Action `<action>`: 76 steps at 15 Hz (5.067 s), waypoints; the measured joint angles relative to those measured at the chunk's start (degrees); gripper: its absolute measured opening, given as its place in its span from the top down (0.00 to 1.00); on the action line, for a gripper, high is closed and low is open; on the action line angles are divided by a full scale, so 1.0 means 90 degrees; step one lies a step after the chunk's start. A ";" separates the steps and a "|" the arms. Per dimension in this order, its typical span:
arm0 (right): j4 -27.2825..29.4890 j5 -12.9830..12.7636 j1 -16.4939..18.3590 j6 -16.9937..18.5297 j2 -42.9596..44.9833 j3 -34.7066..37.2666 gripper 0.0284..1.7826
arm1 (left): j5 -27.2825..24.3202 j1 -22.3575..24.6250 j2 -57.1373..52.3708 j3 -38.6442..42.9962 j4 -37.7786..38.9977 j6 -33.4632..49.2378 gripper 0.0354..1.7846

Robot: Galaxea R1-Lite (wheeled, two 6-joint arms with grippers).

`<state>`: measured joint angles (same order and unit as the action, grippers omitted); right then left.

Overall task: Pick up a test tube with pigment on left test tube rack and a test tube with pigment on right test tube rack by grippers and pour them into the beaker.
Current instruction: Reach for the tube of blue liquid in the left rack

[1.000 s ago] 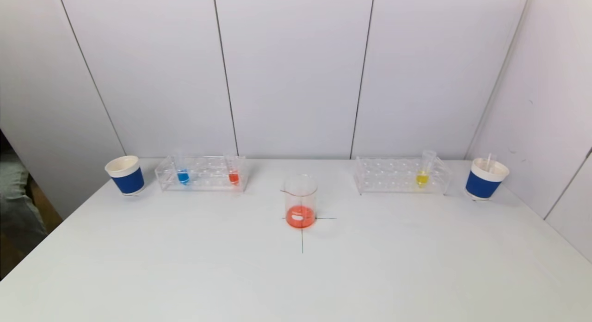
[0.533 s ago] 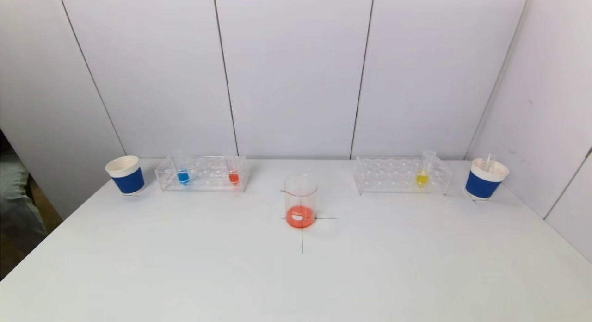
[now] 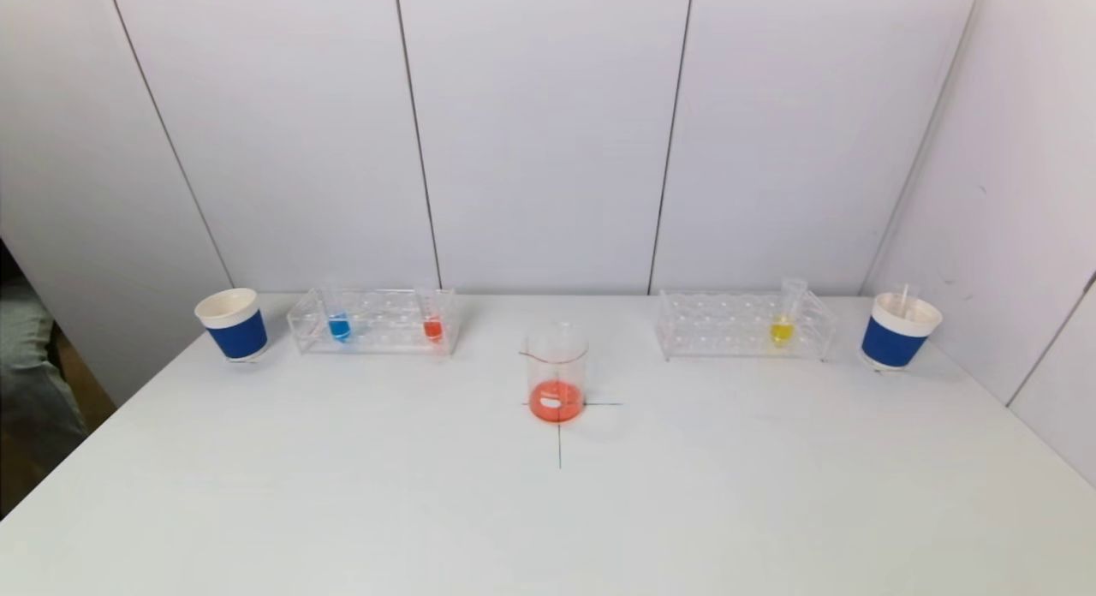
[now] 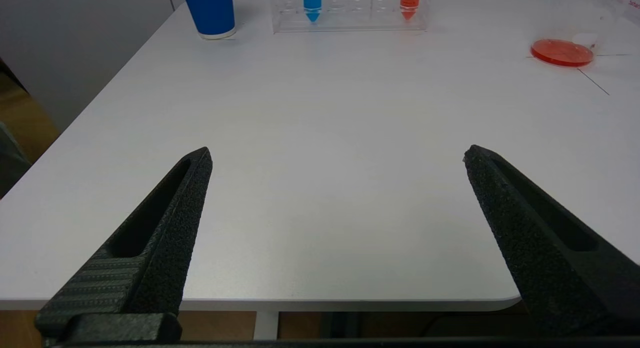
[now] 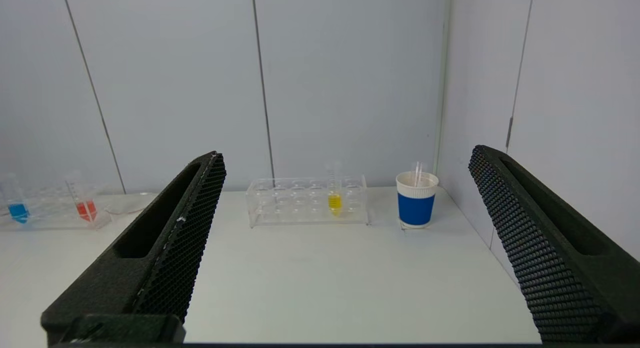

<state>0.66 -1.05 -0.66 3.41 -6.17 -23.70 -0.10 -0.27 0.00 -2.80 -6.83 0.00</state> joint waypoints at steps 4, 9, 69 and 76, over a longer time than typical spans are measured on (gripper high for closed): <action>0.0202 -0.0088 0.0034 -0.0230 0.0570 0.0670 0.01 | 0.0000 0.0000 0.0000 0.0000 0.0000 0.0000 0.01; 0.0020 -0.0100 0.0039 -0.0545 0.0683 0.2095 0.01 | 0.0000 0.0000 0.0000 0.0000 0.0000 0.0000 0.01; -0.0107 -0.0058 0.0037 -0.0484 0.0694 0.2633 0.01 | -0.2763 0.1313 1.0288 -0.4322 0.5988 -0.0127 0.01; -0.0110 -0.0057 0.0037 -0.0484 0.0694 0.2633 0.01 | -0.2800 0.1373 1.1662 -0.4344 0.7304 -0.0168 0.01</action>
<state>-0.33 -1.56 -0.33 -0.94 0.07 0.00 -25.30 12.09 104.96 -41.90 58.90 -1.51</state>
